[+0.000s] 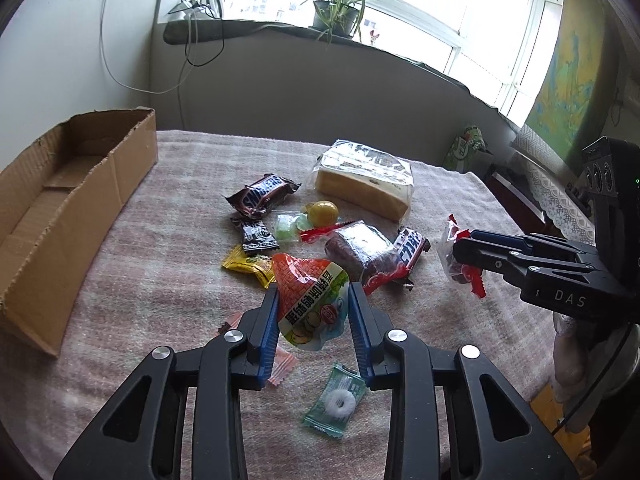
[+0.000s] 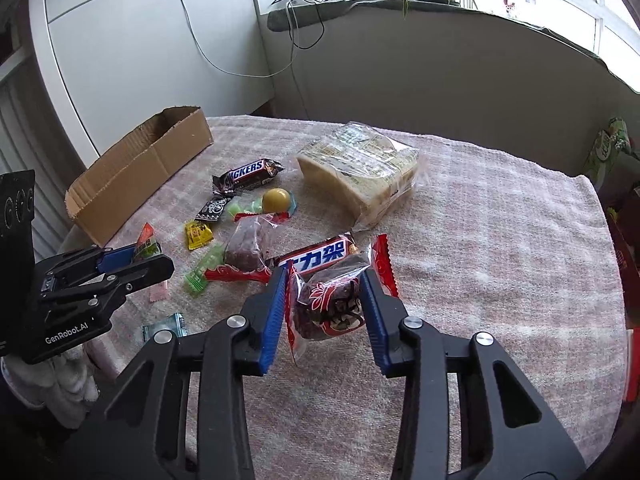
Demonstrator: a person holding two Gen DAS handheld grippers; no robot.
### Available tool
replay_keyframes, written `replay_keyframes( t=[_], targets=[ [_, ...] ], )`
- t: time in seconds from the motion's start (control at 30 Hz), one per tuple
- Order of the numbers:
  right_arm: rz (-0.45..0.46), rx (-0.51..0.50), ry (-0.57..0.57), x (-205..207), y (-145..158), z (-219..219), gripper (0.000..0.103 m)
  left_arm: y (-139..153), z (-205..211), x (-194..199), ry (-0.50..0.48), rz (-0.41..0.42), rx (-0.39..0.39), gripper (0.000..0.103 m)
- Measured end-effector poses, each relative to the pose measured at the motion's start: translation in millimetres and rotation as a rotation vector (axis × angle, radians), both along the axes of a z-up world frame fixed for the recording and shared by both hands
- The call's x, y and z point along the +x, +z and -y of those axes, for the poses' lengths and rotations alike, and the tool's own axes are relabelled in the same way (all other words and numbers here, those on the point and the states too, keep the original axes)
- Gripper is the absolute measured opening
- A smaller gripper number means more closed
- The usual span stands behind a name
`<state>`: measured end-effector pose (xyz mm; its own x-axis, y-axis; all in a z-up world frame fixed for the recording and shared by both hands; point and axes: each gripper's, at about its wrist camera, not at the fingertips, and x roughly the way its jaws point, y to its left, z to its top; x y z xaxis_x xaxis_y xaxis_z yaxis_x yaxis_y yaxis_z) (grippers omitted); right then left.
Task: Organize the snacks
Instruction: 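Carry both packs to the cardboard box and open both grippers to drop them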
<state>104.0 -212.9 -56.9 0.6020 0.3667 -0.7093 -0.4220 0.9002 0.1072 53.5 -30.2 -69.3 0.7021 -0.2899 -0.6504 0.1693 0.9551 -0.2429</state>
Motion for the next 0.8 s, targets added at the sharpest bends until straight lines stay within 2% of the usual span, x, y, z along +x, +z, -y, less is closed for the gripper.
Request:
replay_keyframes(
  t=[0.03,0.07,0.13,0.23,0.3,0.37,0.57,0.8],
  targets=[
    [0.013,-0.001,0.008,-1.1,5.0,-3.9,0.034,3.3,-3.2,-0.9,0.005,0.009,-0.001,0.031],
    [0.023,-0.002,0.015,-1.7,9.5,-8.0,0.028,6.4,-6.4,-1.6,0.011,0.017,0.0,0.031],
    [0.037,-0.009,0.03,-0.3,15.3,-17.3,0.025,11.2,-12.5,-2.7,0.024,0.032,0.004,0.031],
    [0.021,-0.039,0.037,6.7,7.3,-27.6,0.023,12.6,-19.3,-3.4,0.039,0.036,0.009,0.031],
    [-0.007,-0.025,0.015,10.8,0.1,-24.4,0.017,11.1,-23.6,-5.8,0.046,0.034,0.009,0.031],
    [-0.014,0.006,0.005,10.7,1.6,-19.1,0.017,10.3,-28.4,-8.0,0.057,0.033,0.003,0.031],
    [0.039,0.023,0.007,4.7,25.6,-19.9,0.017,14.9,-43.5,-11.7,0.09,0.049,-0.01,0.031],
    [0.095,0.036,0.08,7.8,52.6,-58.7,0.017,27.8,-72.0,-16.8,0.141,0.08,0.012,0.031]
  ],
)
